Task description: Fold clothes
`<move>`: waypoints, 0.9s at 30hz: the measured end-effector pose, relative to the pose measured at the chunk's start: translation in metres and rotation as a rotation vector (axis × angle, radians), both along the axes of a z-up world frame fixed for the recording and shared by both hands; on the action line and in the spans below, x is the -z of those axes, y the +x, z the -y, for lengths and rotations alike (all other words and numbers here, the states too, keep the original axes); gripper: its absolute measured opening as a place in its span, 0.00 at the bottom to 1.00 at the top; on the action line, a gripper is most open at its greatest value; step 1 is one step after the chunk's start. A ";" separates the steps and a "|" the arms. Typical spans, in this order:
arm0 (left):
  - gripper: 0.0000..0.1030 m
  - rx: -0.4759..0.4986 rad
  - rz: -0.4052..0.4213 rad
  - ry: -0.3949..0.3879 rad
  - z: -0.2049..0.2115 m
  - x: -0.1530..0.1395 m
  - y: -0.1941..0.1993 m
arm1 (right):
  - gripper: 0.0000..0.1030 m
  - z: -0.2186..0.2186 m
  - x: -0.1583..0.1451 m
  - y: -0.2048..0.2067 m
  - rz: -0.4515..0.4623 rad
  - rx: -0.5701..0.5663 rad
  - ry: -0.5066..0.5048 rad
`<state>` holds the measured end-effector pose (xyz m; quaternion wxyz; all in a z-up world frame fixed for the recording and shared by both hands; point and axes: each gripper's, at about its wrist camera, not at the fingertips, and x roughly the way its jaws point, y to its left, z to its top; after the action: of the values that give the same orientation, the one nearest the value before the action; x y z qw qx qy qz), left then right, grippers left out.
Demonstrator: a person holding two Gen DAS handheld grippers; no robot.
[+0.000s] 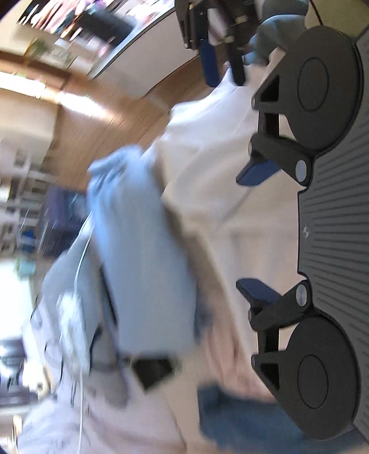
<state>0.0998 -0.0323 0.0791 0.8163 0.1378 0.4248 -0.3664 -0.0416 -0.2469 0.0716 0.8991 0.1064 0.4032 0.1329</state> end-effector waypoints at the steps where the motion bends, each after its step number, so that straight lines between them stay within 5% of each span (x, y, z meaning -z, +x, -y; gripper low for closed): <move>1: 0.49 0.017 -0.020 0.002 0.009 0.008 -0.002 | 0.40 0.001 -0.003 -0.009 -0.005 -0.004 0.004; 3: 0.41 0.029 -0.053 0.001 0.024 0.025 -0.003 | 0.40 -0.006 -0.002 -0.025 -0.015 -0.011 0.017; 9: 0.40 -0.027 -0.082 0.045 0.048 0.062 0.009 | 0.40 -0.051 0.016 -0.045 -0.029 -0.047 -0.018; 18: 0.35 -0.091 -0.081 0.020 0.058 0.073 0.012 | 0.40 -0.105 0.054 -0.018 -0.111 -0.087 -0.379; 20: 0.16 -0.099 -0.074 0.006 0.059 0.073 0.011 | 0.40 -0.108 0.068 -0.011 -0.143 -0.085 -0.421; 23: 0.07 -0.126 -0.054 -0.029 0.051 0.060 0.009 | 0.36 -0.105 0.074 -0.008 -0.153 -0.079 -0.407; 25: 0.07 -0.131 -0.027 -0.035 0.045 0.047 0.004 | 0.20 -0.099 0.069 -0.010 -0.134 -0.072 -0.361; 27: 0.07 -0.121 0.014 -0.020 0.037 0.029 -0.005 | 0.16 -0.093 0.063 -0.014 -0.117 -0.063 -0.313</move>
<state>0.0945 -0.0690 0.0503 0.8413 0.1062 0.4228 -0.3196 -0.0552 -0.1537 0.0083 0.8752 -0.0399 0.4737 0.0900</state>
